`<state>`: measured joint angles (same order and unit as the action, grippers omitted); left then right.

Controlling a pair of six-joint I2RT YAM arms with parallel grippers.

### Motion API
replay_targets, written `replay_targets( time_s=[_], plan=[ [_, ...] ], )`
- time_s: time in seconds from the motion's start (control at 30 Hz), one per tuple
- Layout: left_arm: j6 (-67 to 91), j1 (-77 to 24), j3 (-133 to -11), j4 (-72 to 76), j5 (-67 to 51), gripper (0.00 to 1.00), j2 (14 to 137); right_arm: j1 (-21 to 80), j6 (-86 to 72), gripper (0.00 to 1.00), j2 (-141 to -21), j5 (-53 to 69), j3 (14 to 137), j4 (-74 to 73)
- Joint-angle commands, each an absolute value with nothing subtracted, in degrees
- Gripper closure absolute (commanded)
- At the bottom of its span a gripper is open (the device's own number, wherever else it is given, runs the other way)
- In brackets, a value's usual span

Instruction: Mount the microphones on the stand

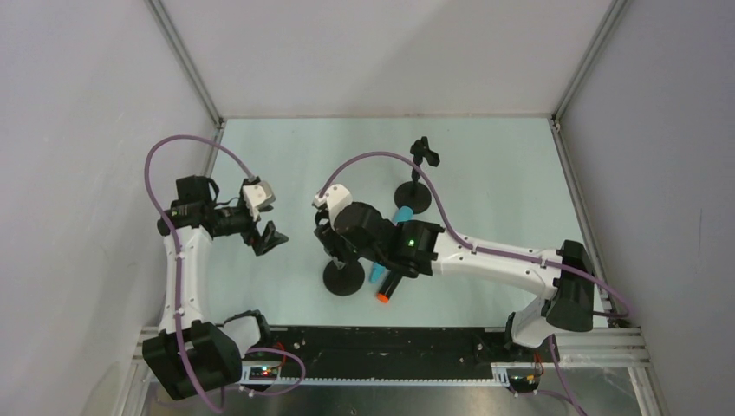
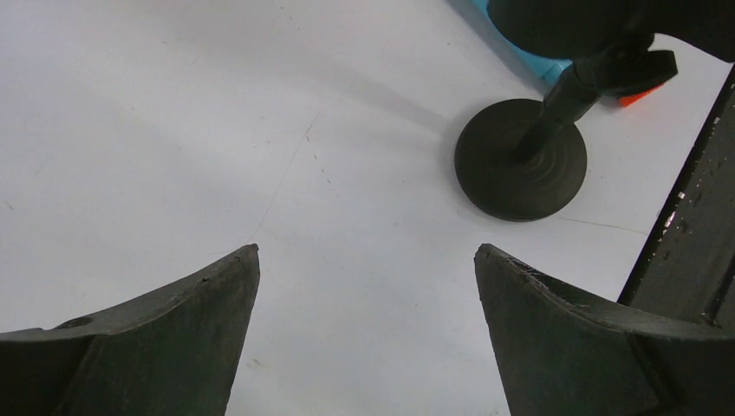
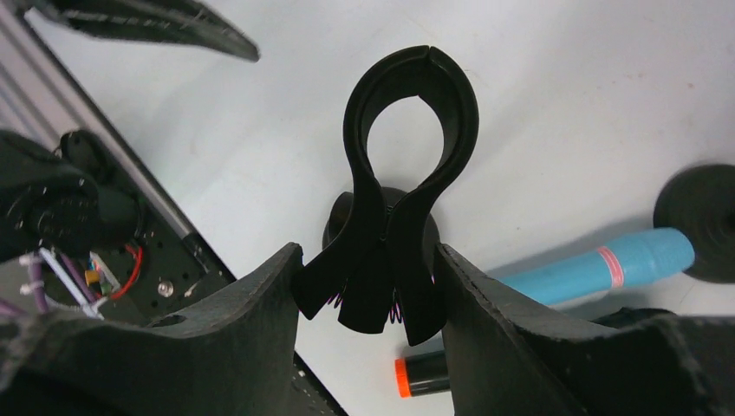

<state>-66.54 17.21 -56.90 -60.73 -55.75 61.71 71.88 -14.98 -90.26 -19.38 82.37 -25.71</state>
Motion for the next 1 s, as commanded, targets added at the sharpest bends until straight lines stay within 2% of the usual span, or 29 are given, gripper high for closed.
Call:
replay_targets(
  time_s=[0.0, 0.47, 0.67, 0.97],
  plan=[
    [-67.8, 18.0, -57.5, -60.7, -58.0, 0.02, 60.8, 71.5, -6.7, 1.00, -87.4, -13.2, 82.6, -21.9],
    [-66.1, 18.1, -60.1, -60.8, -60.7, 0.02, 60.6, 70.3, -1.8, 1.00, -86.8, -9.4, 78.6, -15.6],
    [-64.0, 18.2, -62.3, -60.8, -62.7, 0.02, 60.6, 72.8, -0.6, 1.00, -88.3, -12.0, 78.3, -16.4],
    [-55.0, 18.2, -67.7, -60.8, -73.6, 0.02, 59.3, 74.9, -3.6, 1.00, -89.3, -16.1, 76.9, -17.5]
  ],
)
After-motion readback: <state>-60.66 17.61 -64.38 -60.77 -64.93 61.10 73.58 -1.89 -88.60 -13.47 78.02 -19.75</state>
